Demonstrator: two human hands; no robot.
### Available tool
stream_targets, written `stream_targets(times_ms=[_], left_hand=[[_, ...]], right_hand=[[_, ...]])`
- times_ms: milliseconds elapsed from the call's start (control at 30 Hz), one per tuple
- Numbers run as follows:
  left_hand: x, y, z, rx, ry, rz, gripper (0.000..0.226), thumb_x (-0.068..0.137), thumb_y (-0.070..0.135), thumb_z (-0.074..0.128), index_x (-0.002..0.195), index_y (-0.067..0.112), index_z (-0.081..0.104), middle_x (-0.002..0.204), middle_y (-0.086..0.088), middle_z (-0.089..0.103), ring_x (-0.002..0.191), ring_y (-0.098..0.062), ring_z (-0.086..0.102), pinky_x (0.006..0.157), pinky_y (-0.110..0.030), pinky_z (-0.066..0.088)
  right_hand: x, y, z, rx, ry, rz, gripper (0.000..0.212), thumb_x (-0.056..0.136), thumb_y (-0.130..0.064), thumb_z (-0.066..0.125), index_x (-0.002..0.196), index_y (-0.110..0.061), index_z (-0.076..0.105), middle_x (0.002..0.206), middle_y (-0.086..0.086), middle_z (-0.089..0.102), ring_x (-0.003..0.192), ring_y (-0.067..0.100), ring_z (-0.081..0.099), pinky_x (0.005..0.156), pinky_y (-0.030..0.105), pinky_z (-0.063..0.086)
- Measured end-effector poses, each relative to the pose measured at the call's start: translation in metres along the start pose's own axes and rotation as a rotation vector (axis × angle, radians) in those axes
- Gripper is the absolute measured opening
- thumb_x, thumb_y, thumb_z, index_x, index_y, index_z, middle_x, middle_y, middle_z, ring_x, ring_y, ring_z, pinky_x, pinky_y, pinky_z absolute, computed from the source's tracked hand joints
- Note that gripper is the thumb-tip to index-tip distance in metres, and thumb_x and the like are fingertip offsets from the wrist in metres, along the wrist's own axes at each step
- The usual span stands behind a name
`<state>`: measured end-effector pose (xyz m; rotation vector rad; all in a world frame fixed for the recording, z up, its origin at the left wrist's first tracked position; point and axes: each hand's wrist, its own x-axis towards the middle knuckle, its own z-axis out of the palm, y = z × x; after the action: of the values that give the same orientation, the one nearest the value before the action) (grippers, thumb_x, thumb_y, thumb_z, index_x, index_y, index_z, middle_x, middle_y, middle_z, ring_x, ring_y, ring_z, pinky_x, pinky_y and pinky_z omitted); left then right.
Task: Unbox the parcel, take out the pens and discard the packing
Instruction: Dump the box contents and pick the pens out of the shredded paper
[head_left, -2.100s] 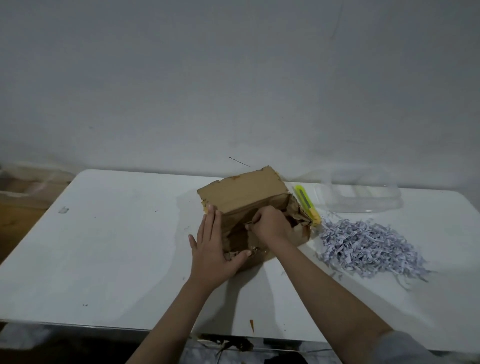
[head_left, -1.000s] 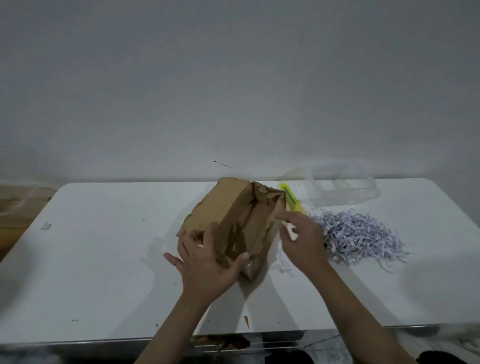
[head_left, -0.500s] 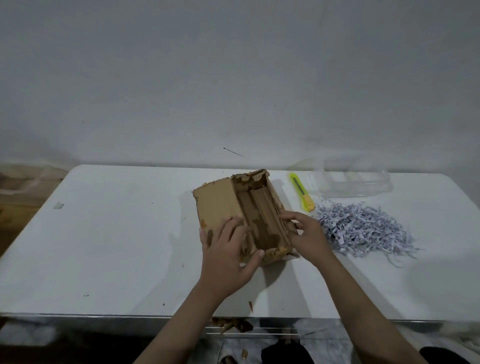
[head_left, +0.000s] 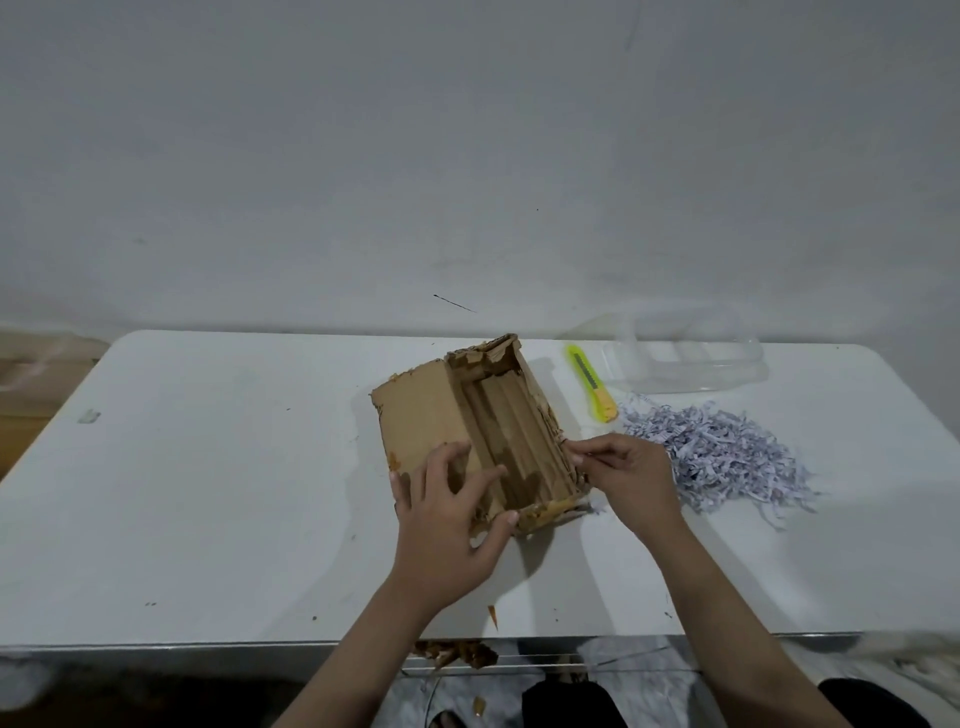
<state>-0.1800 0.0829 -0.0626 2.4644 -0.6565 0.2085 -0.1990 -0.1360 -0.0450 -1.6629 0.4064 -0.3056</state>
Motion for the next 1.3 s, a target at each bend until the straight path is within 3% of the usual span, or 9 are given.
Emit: stream_targets(times_ms=[167, 400, 567, 700, 833, 900, 1067, 1167, 1300], left_hand=[[0.000, -0.003, 0.003, -0.017, -0.008, 0.006, 0.041, 0.082, 0.058, 0.050, 0.116, 0.037, 0.058, 0.136, 0.001, 0.040, 0.132, -0.019, 0.031, 0.102, -0.062, 0.026], [0.007, -0.008, 0.001, -0.010, 0.009, -0.018, 0.039, 0.082, 0.052, 0.050, 0.118, 0.037, 0.055, 0.140, 0.005, 0.039, 0.136, -0.020, 0.030, 0.106, -0.069, 0.014], [0.021, -0.011, -0.011, 0.077, 0.062, -0.021, 0.039, 0.080, 0.043, 0.047, 0.113, 0.029, 0.062, 0.136, 0.005, 0.049, 0.134, -0.019, 0.035, 0.099, -0.074, 0.014], [0.032, -0.016, -0.018, 0.159, 0.121, -0.035, 0.032, 0.077, 0.027, 0.057, 0.108, 0.024, 0.066, 0.127, 0.003, 0.057, 0.131, -0.024, 0.038, 0.093, -0.080, 0.009], [0.039, -0.018, -0.023, 0.197, 0.189, -0.185, 0.029, 0.081, 0.011, 0.065, 0.110, 0.016, 0.065, 0.128, -0.010, 0.056, 0.131, -0.035, 0.039, 0.093, -0.081, 0.004], [0.039, -0.010, -0.023, 0.175, 0.192, -0.208, 0.030, 0.085, 0.025, 0.060, 0.113, 0.015, 0.062, 0.128, -0.014, 0.054, 0.128, -0.038, 0.041, 0.097, -0.078, 0.006], [0.037, 0.021, -0.001, 0.198, 0.030, -0.179, 0.087, 0.075, 0.079, 0.036, 0.136, 0.017, 0.045, 0.146, -0.019, 0.035, 0.141, -0.036, 0.022, 0.107, -0.062, -0.001], [0.042, 0.014, 0.005, 0.304, -0.078, -0.250, 0.103, 0.071, 0.083, 0.018, 0.147, 0.014, 0.024, 0.155, -0.020, 0.015, 0.145, -0.037, 0.006, 0.108, -0.066, 0.003], [0.045, -0.011, -0.002, 0.386, -0.166, -0.192, 0.100, 0.071, 0.076, 0.027, 0.144, 0.009, 0.033, 0.153, -0.020, 0.026, 0.142, -0.038, 0.021, 0.100, -0.072, 0.020]], right_hand=[[-0.013, -0.010, -0.001, -0.056, 0.086, -0.061, 0.013, 0.073, 0.010, 0.073, 0.077, -0.003, 0.074, 0.074, 0.010, 0.073, 0.066, 0.009, 0.069, 0.063, 0.016, 0.054], [-0.010, 0.003, 0.002, 0.180, 0.192, 0.116, 0.019, 0.074, 0.011, 0.071, 0.072, -0.008, 0.066, 0.072, 0.012, 0.066, 0.061, 0.018, 0.069, 0.062, 0.030, 0.058], [-0.010, 0.016, 0.021, 0.178, 0.132, 0.204, 0.022, 0.079, 0.009, 0.068, 0.073, -0.012, 0.068, 0.084, 0.014, 0.066, 0.081, 0.032, 0.066, 0.079, 0.047, 0.054], [-0.011, 0.008, 0.021, 0.110, 0.060, 0.176, 0.025, 0.080, 0.011, 0.066, 0.077, -0.014, 0.069, 0.086, 0.012, 0.069, 0.079, 0.021, 0.069, 0.069, 0.028, 0.055], [-0.003, 0.002, -0.002, -0.153, 0.137, 0.042, 0.026, 0.082, 0.011, 0.062, 0.078, -0.013, 0.068, 0.085, 0.007, 0.070, 0.081, 0.013, 0.069, 0.068, 0.013, 0.052], [0.003, 0.003, -0.014, -0.228, 0.198, 0.015, 0.021, 0.084, 0.009, 0.060, 0.084, -0.010, 0.069, 0.087, 0.007, 0.070, 0.086, 0.017, 0.068, 0.073, 0.019, 0.052], [0.007, 0.001, -0.015, -0.333, 0.222, 0.000, 0.017, 0.085, 0.003, 0.059, 0.094, -0.006, 0.071, 0.094, 0.007, 0.069, 0.088, 0.016, 0.065, 0.073, 0.019, 0.048], [0.007, 0.001, -0.005, -0.317, 0.201, -0.013, 0.018, 0.084, 0.000, 0.064, 0.099, -0.009, 0.069, 0.100, 0.005, 0.069, 0.096, 0.019, 0.065, 0.080, 0.030, 0.050], [0.016, -0.005, 0.006, -0.412, 0.174, -0.240, 0.037, 0.084, -0.015, 0.068, 0.120, -0.017, 0.062, 0.121, -0.004, 0.059, 0.115, 0.012, 0.052, 0.098, 0.032, 0.042]])
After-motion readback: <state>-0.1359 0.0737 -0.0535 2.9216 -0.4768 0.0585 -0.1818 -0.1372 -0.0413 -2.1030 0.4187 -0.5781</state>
